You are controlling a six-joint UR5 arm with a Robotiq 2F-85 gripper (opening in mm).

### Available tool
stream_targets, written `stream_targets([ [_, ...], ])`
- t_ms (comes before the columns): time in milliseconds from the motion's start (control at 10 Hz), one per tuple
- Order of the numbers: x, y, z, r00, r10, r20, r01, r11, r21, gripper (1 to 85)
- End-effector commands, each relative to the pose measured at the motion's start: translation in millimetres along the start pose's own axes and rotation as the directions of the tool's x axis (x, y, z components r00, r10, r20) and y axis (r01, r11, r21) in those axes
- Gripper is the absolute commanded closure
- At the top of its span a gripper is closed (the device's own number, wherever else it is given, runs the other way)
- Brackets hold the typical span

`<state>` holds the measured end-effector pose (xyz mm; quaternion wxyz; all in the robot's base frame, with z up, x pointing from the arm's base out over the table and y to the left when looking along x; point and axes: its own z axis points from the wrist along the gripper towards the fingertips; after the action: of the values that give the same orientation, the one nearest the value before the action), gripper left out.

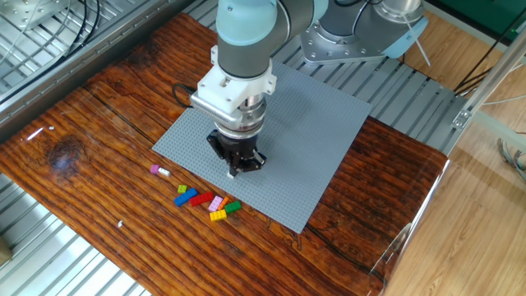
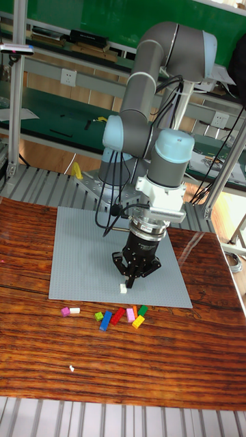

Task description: Build with small Lego blocks

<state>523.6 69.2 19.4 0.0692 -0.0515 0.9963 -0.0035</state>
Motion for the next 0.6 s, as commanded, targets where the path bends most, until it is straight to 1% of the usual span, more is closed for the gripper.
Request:
stream_targets([
  [0, 0.8, -4.7, 6.8, 1.0, 0.001, -0.007, -0.001, 1.0, 0.003, 83.7],
  [100, 5.0, -4.7, 7.2, 1.0, -0.002, -0.022, 0.002, 1.0, 0.002, 83.7],
  [200, 6.1, -3.5, 6.7, 1.0, -0.001, -0.026, 0.001, 1.0, -0.002, 83.7],
  [500, 3.3, -2.1, 6.0, 1.0, 0.0, -0.019, 0.0, 1.0, -0.003, 83.7],
])
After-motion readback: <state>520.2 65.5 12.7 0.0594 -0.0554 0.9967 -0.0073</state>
